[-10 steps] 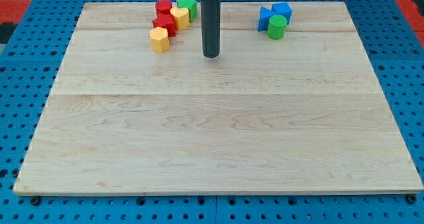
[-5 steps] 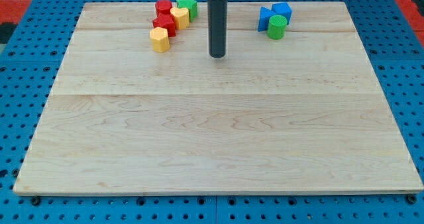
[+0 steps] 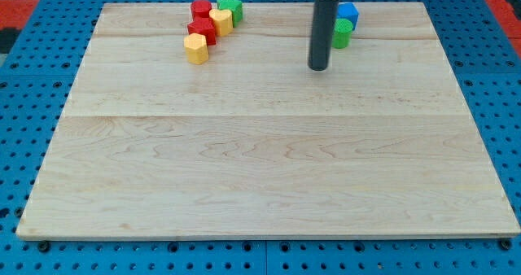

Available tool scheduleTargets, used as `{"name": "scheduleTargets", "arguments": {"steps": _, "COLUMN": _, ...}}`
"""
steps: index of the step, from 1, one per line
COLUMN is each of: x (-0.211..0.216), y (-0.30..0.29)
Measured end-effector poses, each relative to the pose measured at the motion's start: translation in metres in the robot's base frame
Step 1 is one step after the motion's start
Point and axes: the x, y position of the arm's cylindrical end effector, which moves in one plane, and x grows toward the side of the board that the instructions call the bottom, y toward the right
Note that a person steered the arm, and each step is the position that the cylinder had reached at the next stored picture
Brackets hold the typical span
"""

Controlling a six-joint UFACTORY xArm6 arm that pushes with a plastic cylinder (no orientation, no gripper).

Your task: Move the green circle slightly to the left side

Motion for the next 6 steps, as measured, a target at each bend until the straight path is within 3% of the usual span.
{"name": "scheduleTargets", "arguments": {"steps": 1, "x": -0.003, "y": 0.062}}
{"name": "scheduleTargets", "arguments": {"steps": 2, "x": -0.013, "y": 0.089}}
{"name": "scheduleTargets", "arguments": {"steps": 6, "x": -0.043, "y": 0.076}}
